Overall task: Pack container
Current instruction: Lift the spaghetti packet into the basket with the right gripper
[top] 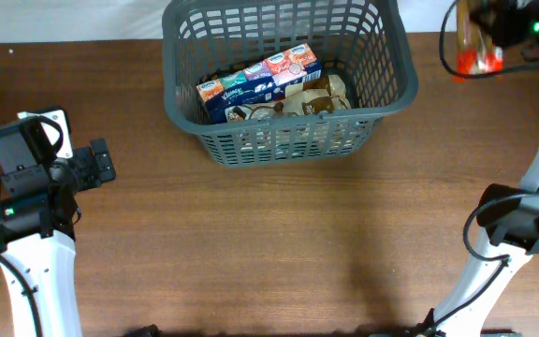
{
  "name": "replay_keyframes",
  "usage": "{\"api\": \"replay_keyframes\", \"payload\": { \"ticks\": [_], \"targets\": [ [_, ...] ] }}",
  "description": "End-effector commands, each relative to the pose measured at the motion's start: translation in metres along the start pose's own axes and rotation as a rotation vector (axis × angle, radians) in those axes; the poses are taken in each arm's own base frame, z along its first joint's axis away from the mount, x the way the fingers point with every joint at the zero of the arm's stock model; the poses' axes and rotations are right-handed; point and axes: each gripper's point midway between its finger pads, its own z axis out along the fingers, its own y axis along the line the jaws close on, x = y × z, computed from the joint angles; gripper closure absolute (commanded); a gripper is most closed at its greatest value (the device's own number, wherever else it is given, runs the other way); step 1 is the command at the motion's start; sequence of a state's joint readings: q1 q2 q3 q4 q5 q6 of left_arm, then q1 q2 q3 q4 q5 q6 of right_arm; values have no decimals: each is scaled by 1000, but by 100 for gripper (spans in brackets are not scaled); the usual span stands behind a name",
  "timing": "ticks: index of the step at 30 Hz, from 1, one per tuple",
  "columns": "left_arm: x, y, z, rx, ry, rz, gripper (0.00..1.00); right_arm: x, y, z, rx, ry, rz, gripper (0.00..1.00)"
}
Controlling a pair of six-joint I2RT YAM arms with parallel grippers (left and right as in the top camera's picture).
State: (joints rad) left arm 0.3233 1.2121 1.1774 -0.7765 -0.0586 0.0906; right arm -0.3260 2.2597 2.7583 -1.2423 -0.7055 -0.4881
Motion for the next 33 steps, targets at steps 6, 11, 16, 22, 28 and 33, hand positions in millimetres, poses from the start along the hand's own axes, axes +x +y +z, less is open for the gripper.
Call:
{"api": "replay_keyframes", "payload": {
  "ticks": [6, 11, 16, 22, 28, 33],
  "targets": [
    [1, -2, 1, 19, 1, 11, 1, -97, 151, -33, -542, -372, -241, 96],
    [1, -6, 1, 41, -2, 11, 1, -108, 214, -16, -663, -378, -307, 96],
    [1, -6, 0, 44, -4, 11, 1, -107, 252, 3, -675, -345, -357, 96],
    [0, -6, -1, 43, -9, 11, 1, -73, 265, 37, -577, -164, -370, 96],
    [-2, -10, -2, 65, -19, 11, 1, -25, 253, 59, -467, 71, -359, 96],
    [-3, -10, -3, 70, -23, 11, 1, -5, 239, 62, -400, 173, -338, 36]
  ]
}}
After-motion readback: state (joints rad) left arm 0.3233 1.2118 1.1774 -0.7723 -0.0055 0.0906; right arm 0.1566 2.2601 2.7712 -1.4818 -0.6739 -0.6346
